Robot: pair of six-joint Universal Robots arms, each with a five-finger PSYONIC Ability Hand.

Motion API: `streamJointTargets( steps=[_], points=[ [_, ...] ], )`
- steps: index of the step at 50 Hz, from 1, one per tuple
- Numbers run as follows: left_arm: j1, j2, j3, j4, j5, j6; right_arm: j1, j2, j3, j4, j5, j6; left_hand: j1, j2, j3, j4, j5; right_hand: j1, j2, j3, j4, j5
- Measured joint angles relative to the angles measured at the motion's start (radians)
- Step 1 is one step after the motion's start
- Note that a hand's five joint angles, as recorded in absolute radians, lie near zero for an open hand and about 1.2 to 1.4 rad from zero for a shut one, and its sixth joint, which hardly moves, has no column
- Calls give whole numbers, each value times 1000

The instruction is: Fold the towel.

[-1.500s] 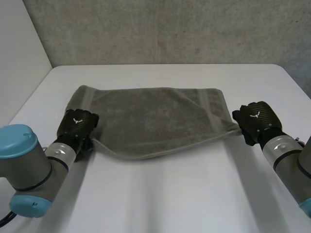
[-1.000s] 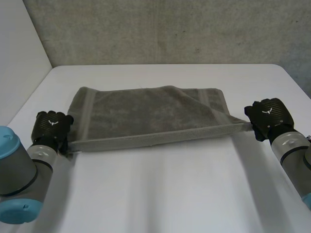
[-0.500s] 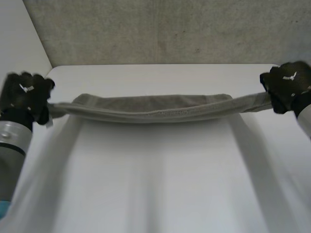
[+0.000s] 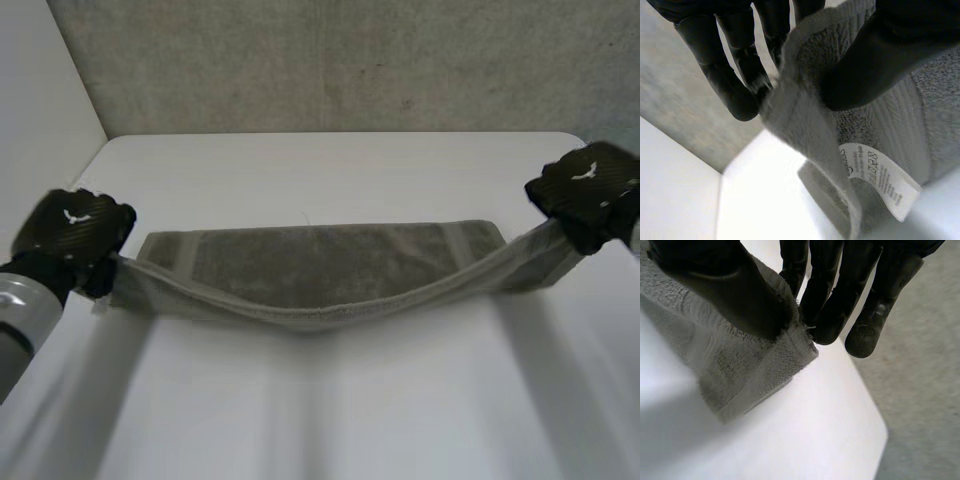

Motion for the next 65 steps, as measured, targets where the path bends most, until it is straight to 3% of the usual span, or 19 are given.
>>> streamJointTargets(
  steps=[15, 27, 29, 31, 32, 34, 35, 38, 44, 48, 58, 65],
  points=[
    [-13, -513, 410, -13, 15, -1, 14, 399, -250, -149, 48, 87, 0, 0, 2, 0, 0, 0, 0, 0, 0, 0],
    [-71, -796, 791, -99, -71, -3, 68, 630, -441, -346, 121, 108, 0, 0, 4, 0, 0, -3, 7, -3, -2, -3],
    [-78, -820, 823, -106, -82, -3, 75, 652, -456, -367, 128, 107, -72, -60, -61, -63, -61, -213, -207, -210, -194, -201],
    [-87, -841, 851, -111, -91, -4, 84, 678, -470, -390, 139, 106, -452, -423, -426, -448, -426, -605, -606, -574, -577, -604],
    [-89, -844, 855, -111, -93, -5, 86, 683, -473, -394, 142, 106, -539, -528, -531, -558, -532, -685, -688, -673, -676, -689],
    [-96, -854, 865, -112, -103, -6, 95, 700, -479, -407, 164, 105, -917, -894, -904, -921, -890, -996, -1001, -996, -995, -1042],
    [-99, -854, 867, -111, -108, -7, 99, 706, -480, -410, 178, 104, -1070, -1064, -1082, -1095, -1062, -1057, -1057, -1065, -1061, -1101],
    [-104, -850, 862, -111, -130, -9, 108, 712, -476, -413, 217, 104, -1179, -1239, -1285, -1253, -1229, -1098, -1072, -1096, -1082, -1107],
    [-107, -808, 833, -114, -179, -16, 126, 684, -422, -408, 271, 110, -1179, -1249, -1298, -1254, -1245, -1100, -1072, -1096, -1082, -1107],
    [-101, -735, 773, -114, -203, -27, 130, 594, -331, -403, 277, 117, -1179, -1249, -1298, -1254, -1245, -1101, -1072, -1096, -1082, -1107],
    [-83, -480, 530, -89, -204, -124, 116, 314, -24, -396, 260, 142, -1183, -1250, -1302, -1254, -1247, -1105, -1072, -1096, -1082, -1107],
    [-92, -350, 351, -2, -201, -239, 87, 247, 131, -395, 199, 181, -1183, -1250, -1302, -1254, -1249, -1106, -1072, -1096, -1082, -1107]
  ],
)
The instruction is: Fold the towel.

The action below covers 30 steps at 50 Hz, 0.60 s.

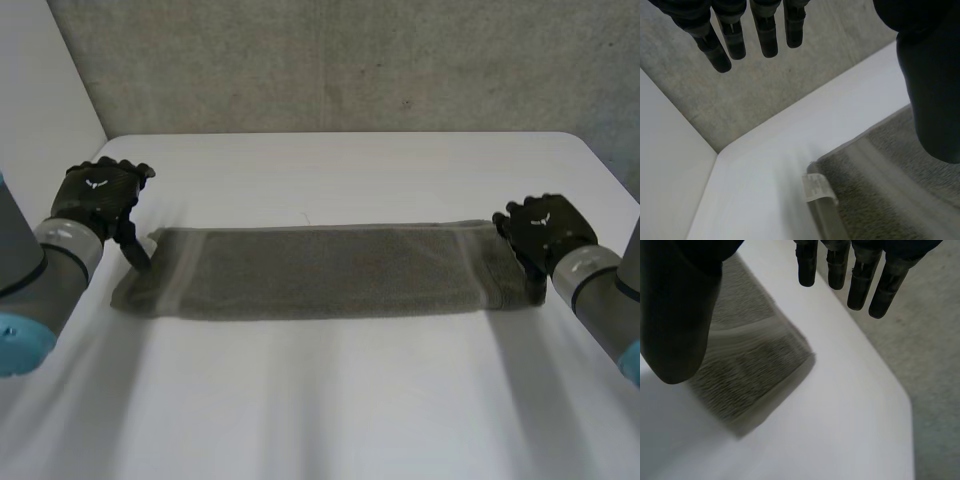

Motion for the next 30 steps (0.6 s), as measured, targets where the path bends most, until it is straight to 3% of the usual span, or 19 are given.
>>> streamJointTargets(
  steps=[6, 13, 19, 25, 30],
  points=[
    [-15, 32, -125, 129, 11, -85, -57, 24, 42, -6, -69, 32, 0, 0, 0, 0, 0, 14, 4, 6, 3, 7],
    [-19, 24, -212, 245, 65, -135, -99, 113, 26, -20, -134, 51, -1, 0, 0, 0, -1, 177, 146, 162, 151, 189],
    [-10, 18, -240, 278, 103, -142, -117, 192, -2, -68, -158, 53, -1, 0, 0, 0, -1, 418, 401, 404, 393, 417],
    [-9, 18, -243, 277, 108, -138, -131, 221, -19, -115, -160, 61, -2, 0, 0, 0, -1, 1019, 995, 996, 992, 1018],
    [-12, 20, -244, 274, 107, -138, -148, 225, -34, -127, -158, 70, -2, 0, 0, 0, -1, 1087, 1048, 1083, 1082, 1096]
  ],
)
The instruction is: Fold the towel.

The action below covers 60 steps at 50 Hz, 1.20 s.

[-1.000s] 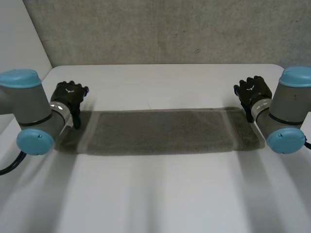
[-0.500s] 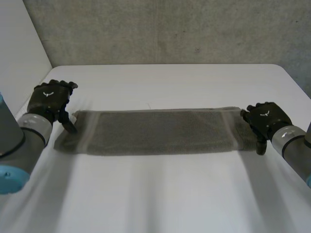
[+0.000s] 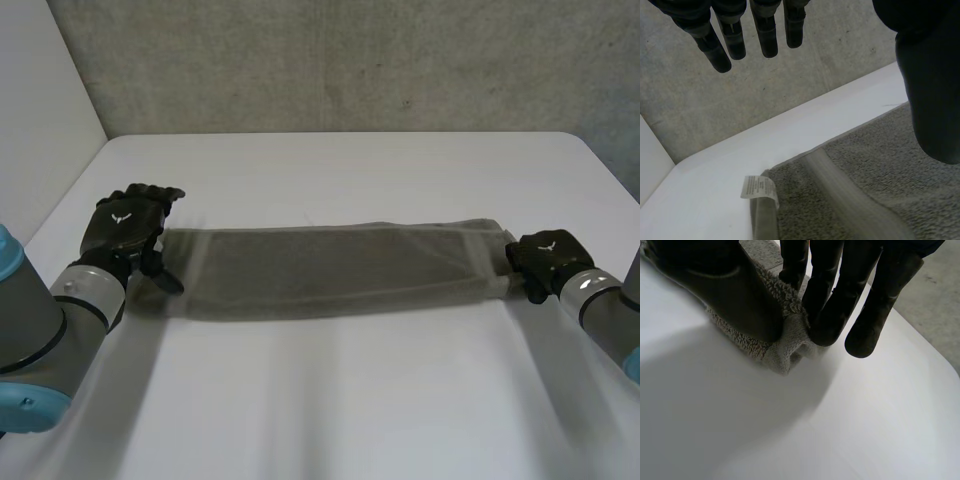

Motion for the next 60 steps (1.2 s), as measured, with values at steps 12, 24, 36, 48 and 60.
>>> streamJointTargets(
  steps=[12, 24, 36, 48, 60],
  points=[
    [-5, 8, -6, -1, 0, 0, -204, -94, -39, 47, 10, -58, -1, 0, 0, 0, 0, 2, 0, 8, 0, 0],
    [-14, 17, -9, -1, 0, 0, -101, -178, -275, 210, -13, -120, -1, 0, 0, 0, 0, 7, 0, 21, 0, 0],
    [-17, 18, -15, 0, 0, 0, 490, -57, -378, 144, 7, -96, -1, 0, 0, 0, 0, 7, 9, 26, 0, 0],
    [-28, 17, -15, 0, 0, 2, 740, 148, -408, 104, 80, -112, -1, 0, 0, 0, 0, -1037, -1026, -1035, -1047, -1079],
    [-115, 17, 19, 0, 2, 2, 594, -82, -225, 115, 202, -31, -1, 0, 0, 0, 0, -1087, -1048, -1083, -1084, -1097]
  ],
)
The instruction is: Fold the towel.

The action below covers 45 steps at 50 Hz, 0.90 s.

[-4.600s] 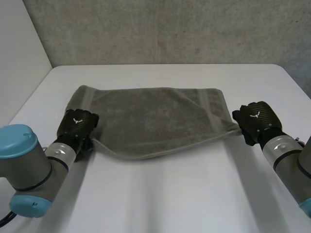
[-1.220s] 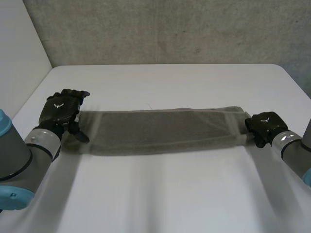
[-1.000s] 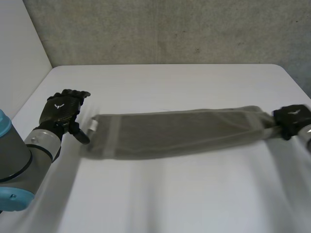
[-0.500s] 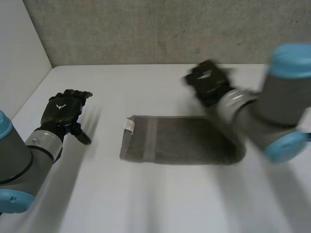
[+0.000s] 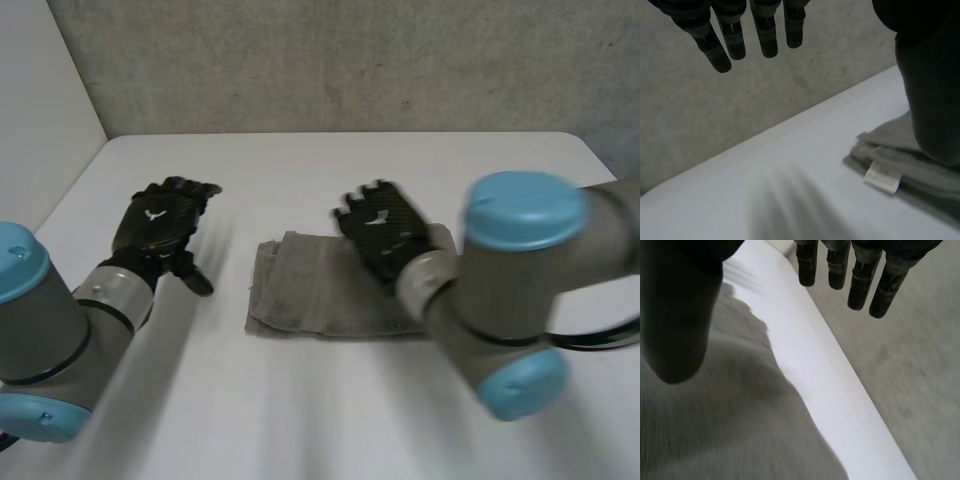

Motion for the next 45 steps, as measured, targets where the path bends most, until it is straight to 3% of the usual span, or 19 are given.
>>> streamJointTargets(
  steps=[5, 11, 14, 16, 22, 39, 45],
  points=[
    [-81, -2, 34, -1, 2, 2, -143, -114, 192, -8, -63, 61, 0, 0, 0, 0, 0, -3, 0, 0, 0, 0],
    [-146, -10, 53, -1, 2, 4, -267, -138, 346, -52, -144, 74, 0, 0, 0, 0, 0, 131, 97, 100, 95, 124],
    [-165, -14, 54, -2, 3, 5, -319, -124, 395, -87, -175, 73, 0, 0, 0, 0, 0, 456, 446, 442, 416, 450],
    [-172, -15, 52, -2, 3, 5, -346, -99, 412, -112, -187, 71, -1, 0, 0, 0, 0, 773, 772, 756, 749, 775],
    [-170, -13, 42, -2, 3, 2, -382, -34, 399, -143, -183, 66, -1, 0, 0, 0, 0, 1056, 1075, 1070, 1071, 1100],
    [-152, 16, 43, -2, 0, -2, -372, -103, 296, -56, -174, 70, -1, 0, 0, 0, 0, 1075, 1081, 1092, 1084, 1111],
    [-133, 57, 52, -2, 0, -4, -263, -137, 161, -17, -187, 100, -1, 0, 0, 0, 0, 1122, 1081, 1093, 1084, 1111]
  ],
)
